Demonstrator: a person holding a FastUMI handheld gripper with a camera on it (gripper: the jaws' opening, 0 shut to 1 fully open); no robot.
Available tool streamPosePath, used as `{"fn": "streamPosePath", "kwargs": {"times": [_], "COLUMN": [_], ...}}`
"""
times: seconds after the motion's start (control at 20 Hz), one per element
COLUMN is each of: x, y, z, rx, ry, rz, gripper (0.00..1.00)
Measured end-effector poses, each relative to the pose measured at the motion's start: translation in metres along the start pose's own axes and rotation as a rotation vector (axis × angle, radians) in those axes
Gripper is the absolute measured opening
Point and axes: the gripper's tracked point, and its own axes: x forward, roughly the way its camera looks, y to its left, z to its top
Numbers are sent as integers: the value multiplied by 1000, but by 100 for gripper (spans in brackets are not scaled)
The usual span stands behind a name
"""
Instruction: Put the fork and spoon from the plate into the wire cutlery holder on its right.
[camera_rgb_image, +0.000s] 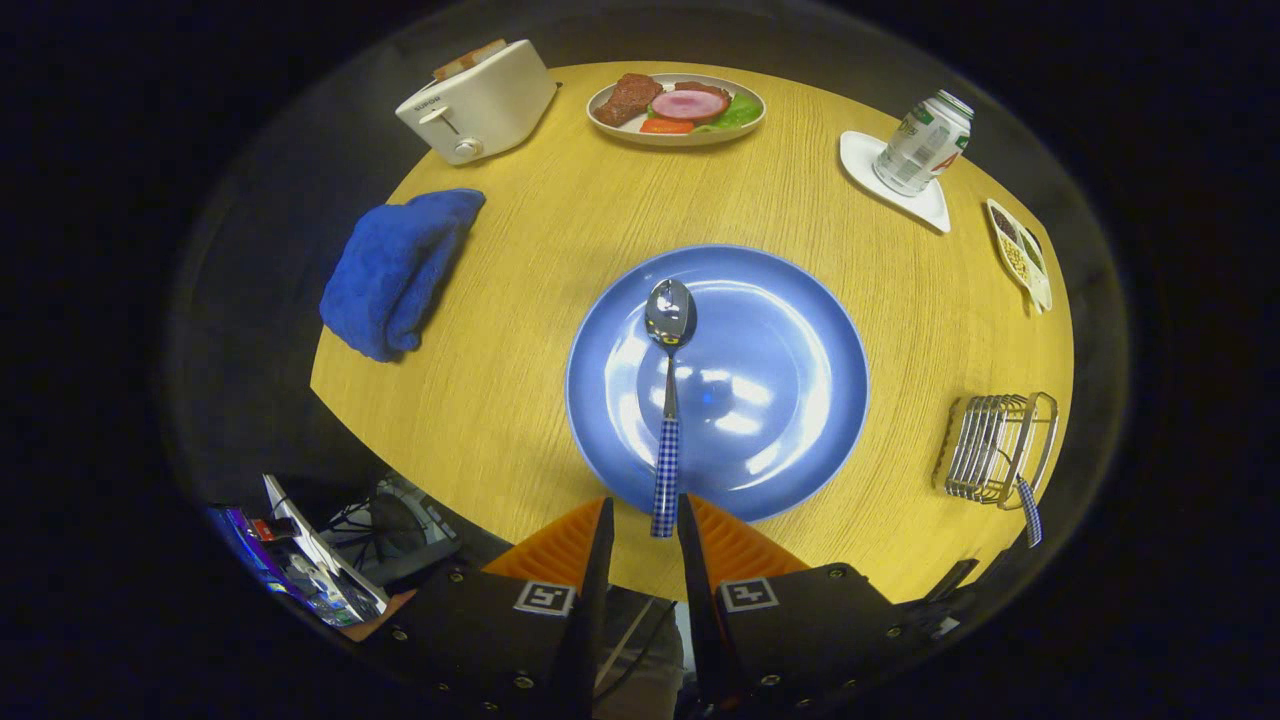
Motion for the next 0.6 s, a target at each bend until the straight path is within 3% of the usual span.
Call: {"fn": "streamPosePath", "kwargs": {"times": [0.6], "x": [37], "y": [-9], "z": [6], "rx": [28], "ry": [18], "rz": [-15], "gripper": [39]}}
